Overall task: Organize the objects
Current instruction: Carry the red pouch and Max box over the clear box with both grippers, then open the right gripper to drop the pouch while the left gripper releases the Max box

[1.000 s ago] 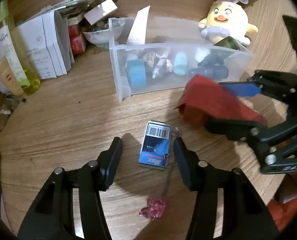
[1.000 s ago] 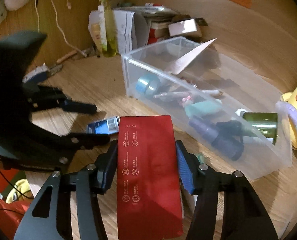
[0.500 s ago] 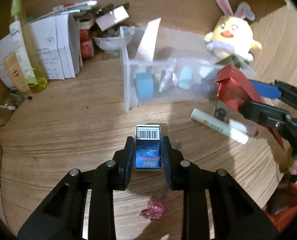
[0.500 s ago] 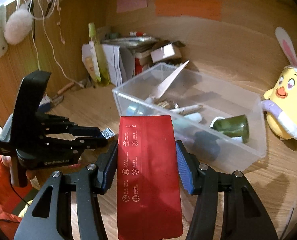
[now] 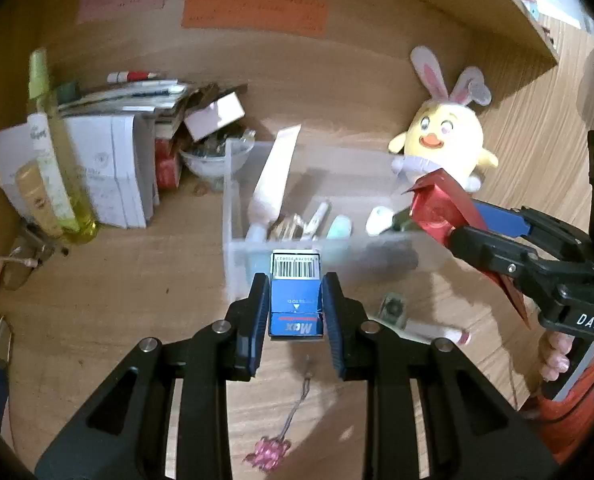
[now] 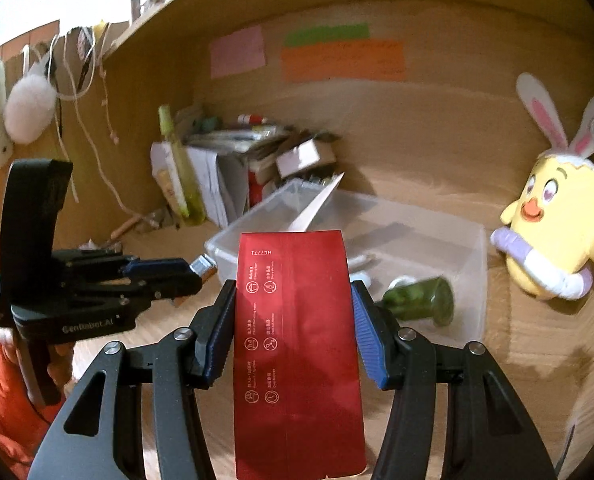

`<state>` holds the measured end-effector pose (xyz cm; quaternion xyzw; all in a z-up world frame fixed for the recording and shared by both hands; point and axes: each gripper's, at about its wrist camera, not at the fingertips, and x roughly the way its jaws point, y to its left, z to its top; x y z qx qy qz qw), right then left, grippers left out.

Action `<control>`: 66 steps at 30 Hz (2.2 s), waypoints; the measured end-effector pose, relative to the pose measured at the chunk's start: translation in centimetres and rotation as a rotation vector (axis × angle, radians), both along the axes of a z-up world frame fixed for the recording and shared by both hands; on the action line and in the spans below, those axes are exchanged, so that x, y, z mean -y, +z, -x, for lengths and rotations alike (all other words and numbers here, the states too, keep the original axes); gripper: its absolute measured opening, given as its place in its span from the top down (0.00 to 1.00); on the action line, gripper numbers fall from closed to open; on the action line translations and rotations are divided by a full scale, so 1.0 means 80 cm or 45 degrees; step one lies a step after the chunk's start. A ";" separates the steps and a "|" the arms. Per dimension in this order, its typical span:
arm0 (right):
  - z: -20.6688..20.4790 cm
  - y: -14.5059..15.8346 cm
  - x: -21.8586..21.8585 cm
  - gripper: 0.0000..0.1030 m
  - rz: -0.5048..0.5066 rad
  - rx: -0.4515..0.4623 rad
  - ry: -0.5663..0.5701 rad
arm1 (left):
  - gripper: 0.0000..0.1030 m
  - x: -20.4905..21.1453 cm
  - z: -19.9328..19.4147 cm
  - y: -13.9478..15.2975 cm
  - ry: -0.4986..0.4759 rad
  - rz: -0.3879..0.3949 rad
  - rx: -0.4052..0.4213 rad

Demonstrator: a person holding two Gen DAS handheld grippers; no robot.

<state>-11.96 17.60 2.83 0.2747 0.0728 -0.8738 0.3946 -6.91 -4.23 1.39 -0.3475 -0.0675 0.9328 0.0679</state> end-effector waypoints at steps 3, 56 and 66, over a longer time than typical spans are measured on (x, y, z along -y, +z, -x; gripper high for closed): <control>0.004 0.012 -0.004 0.51 0.011 -0.043 -0.033 | 0.74 -0.003 0.007 0.011 -0.010 -0.009 -0.027; 0.095 -0.004 0.029 0.50 -0.176 0.107 -0.102 | 0.72 -0.005 0.085 0.003 -0.075 0.020 0.046; 0.037 -0.001 0.018 0.50 -0.186 0.034 -0.067 | 0.68 0.008 0.040 -0.008 -0.049 0.063 0.067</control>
